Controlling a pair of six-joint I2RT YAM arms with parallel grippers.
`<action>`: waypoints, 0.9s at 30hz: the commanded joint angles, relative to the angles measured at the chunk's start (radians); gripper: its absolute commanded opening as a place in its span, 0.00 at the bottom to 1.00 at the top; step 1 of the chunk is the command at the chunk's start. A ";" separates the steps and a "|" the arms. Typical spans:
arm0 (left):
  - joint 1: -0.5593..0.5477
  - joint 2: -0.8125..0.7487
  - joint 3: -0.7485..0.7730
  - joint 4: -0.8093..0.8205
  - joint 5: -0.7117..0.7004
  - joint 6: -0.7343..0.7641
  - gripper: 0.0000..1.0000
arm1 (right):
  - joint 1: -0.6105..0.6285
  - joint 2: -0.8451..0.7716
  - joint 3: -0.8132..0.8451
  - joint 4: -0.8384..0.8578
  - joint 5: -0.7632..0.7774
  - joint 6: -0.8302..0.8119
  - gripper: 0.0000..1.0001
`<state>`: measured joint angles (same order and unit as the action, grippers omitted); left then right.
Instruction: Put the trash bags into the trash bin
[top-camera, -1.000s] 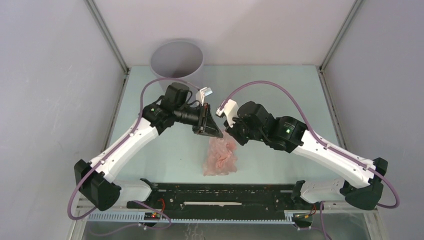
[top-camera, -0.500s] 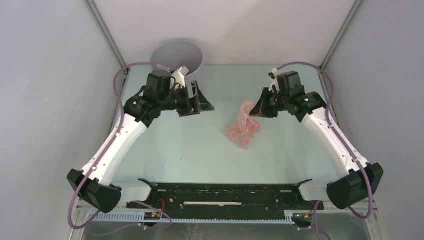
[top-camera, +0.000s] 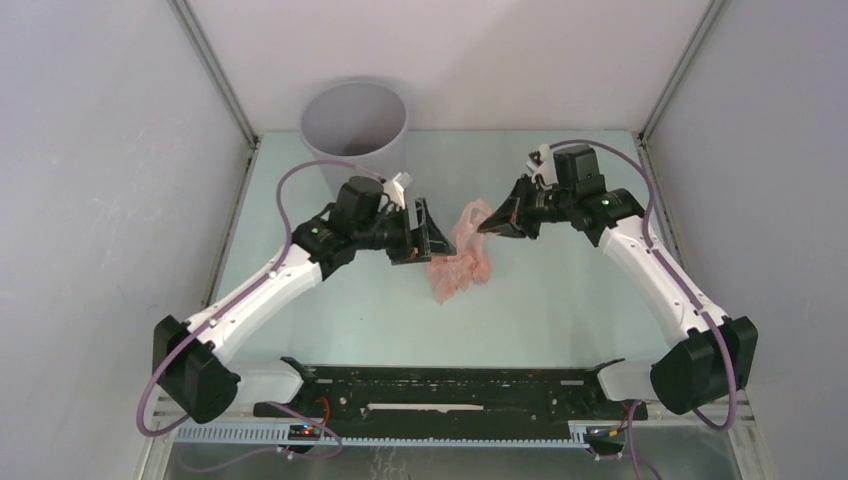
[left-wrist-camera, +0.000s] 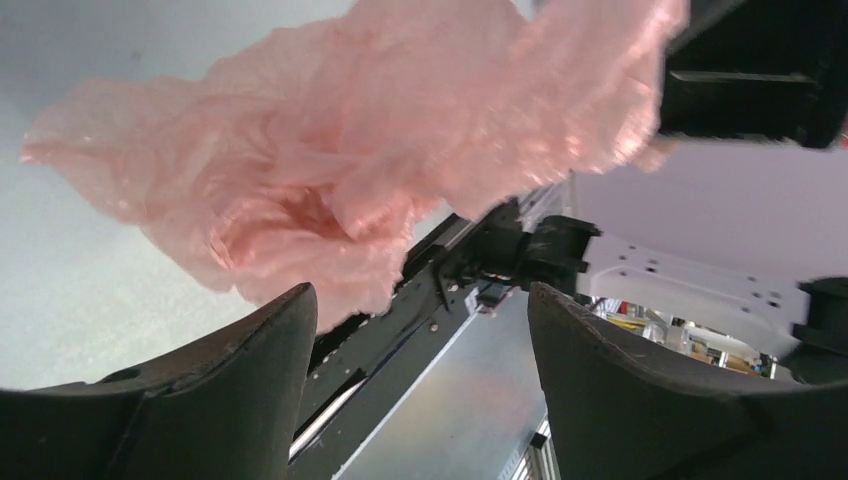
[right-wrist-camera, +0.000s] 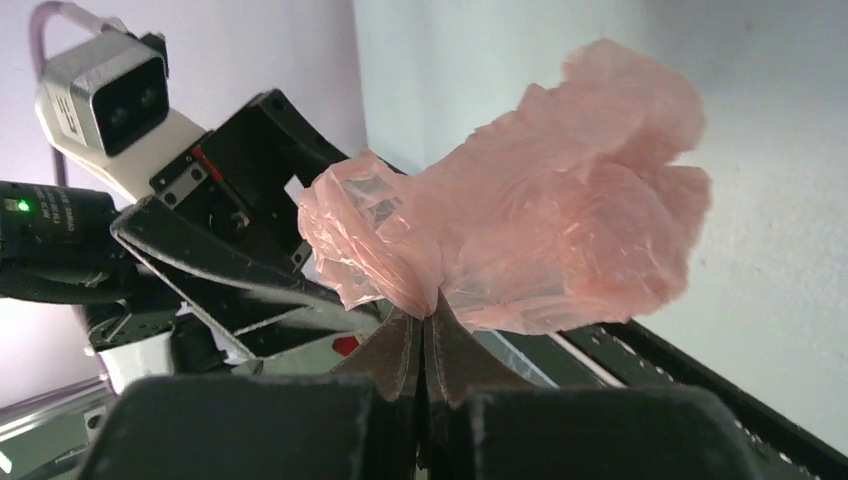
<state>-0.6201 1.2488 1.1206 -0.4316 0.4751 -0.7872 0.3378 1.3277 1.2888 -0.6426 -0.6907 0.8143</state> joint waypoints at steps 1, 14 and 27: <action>-0.009 0.059 -0.077 0.010 -0.046 -0.007 0.83 | -0.001 -0.015 -0.063 -0.036 -0.042 -0.070 0.00; -0.200 0.221 0.017 -0.009 -0.128 0.057 0.83 | -0.027 -0.062 -0.140 0.128 -0.039 0.110 0.00; -0.196 0.215 0.003 -0.044 -0.346 0.075 0.27 | -0.047 -0.163 -0.149 0.003 0.011 0.003 0.00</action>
<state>-0.8215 1.5406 1.1400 -0.4664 0.2485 -0.7341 0.3138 1.2469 1.1336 -0.5762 -0.7113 0.8925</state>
